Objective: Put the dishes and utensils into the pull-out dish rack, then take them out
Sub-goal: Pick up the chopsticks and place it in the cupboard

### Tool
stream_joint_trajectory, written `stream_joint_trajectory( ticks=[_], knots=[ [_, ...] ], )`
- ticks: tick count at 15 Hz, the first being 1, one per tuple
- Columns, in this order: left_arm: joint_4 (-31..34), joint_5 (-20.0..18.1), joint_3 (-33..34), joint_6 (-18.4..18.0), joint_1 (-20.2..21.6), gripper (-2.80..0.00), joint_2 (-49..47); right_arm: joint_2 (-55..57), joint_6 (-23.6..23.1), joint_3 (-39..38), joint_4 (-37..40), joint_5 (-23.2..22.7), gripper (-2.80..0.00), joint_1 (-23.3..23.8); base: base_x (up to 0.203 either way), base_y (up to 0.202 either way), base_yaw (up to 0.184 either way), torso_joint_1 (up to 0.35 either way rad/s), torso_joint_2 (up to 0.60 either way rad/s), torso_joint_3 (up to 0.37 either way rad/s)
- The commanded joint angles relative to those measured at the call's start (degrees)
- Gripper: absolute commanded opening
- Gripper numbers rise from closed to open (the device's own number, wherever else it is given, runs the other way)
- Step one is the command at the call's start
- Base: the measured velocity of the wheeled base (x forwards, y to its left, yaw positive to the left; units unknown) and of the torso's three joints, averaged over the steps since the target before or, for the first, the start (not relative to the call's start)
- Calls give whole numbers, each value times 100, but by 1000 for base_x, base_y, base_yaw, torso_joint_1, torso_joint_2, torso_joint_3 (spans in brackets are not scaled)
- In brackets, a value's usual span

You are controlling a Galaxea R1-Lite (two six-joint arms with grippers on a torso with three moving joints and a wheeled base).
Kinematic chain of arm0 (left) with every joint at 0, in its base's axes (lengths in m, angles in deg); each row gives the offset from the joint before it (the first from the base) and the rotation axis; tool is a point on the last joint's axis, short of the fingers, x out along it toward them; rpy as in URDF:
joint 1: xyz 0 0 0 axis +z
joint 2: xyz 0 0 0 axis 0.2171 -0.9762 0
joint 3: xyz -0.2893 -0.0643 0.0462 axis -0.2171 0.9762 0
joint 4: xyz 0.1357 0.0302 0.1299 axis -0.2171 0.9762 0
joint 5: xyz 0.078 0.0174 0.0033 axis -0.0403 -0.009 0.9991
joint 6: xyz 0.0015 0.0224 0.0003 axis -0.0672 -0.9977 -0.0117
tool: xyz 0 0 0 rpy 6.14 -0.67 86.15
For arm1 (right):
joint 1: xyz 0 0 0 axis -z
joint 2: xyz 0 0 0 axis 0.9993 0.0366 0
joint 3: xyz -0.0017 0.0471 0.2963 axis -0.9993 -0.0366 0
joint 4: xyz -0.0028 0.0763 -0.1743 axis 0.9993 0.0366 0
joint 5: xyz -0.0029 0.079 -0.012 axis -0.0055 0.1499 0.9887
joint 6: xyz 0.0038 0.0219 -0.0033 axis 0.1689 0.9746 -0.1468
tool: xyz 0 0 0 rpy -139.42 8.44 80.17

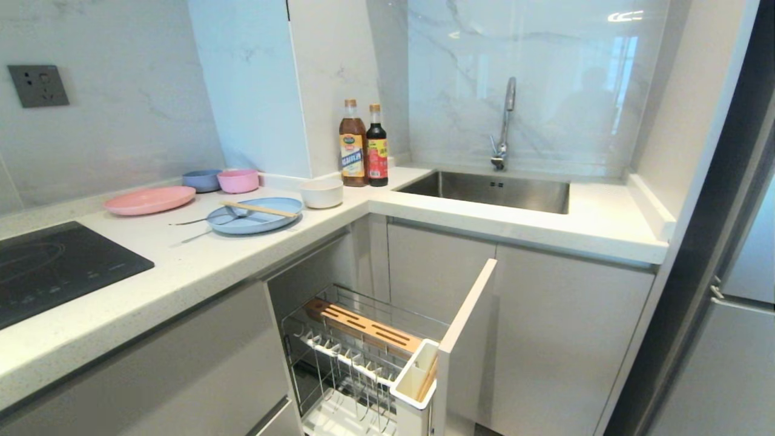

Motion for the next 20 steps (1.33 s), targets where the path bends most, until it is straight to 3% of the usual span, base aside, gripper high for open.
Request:
stream_joint_trajectory(
  ticks=[1,2,5,6,9,20],
  knots=[
    [-24,-5,507,5,-22,-280,515,2,0,-9,-1,-1,-280,0,0,0,0,0,0,0],
    [8,-32,643,56,-27,-280,536,2,0,-9,-1,-1,-280,0,0,0,0,0,0,0],
    [765,-611,590,323,-32,-280,547,2,0,-9,-1,-1,-280,0,0,0,0,0,0,0],
    [923,-615,536,580,-32,-280,548,2,0,-9,-1,-1,-280,0,0,0,0,0,0,0],
    [866,-571,548,732,-33,-280,549,2,0,-9,-1,-1,-280,0,0,0,0,0,0,0],
    [866,-518,548,746,-39,-280,549,2,0,-9,-1,-1,-280,0,0,0,0,0,0,0]
  ],
)
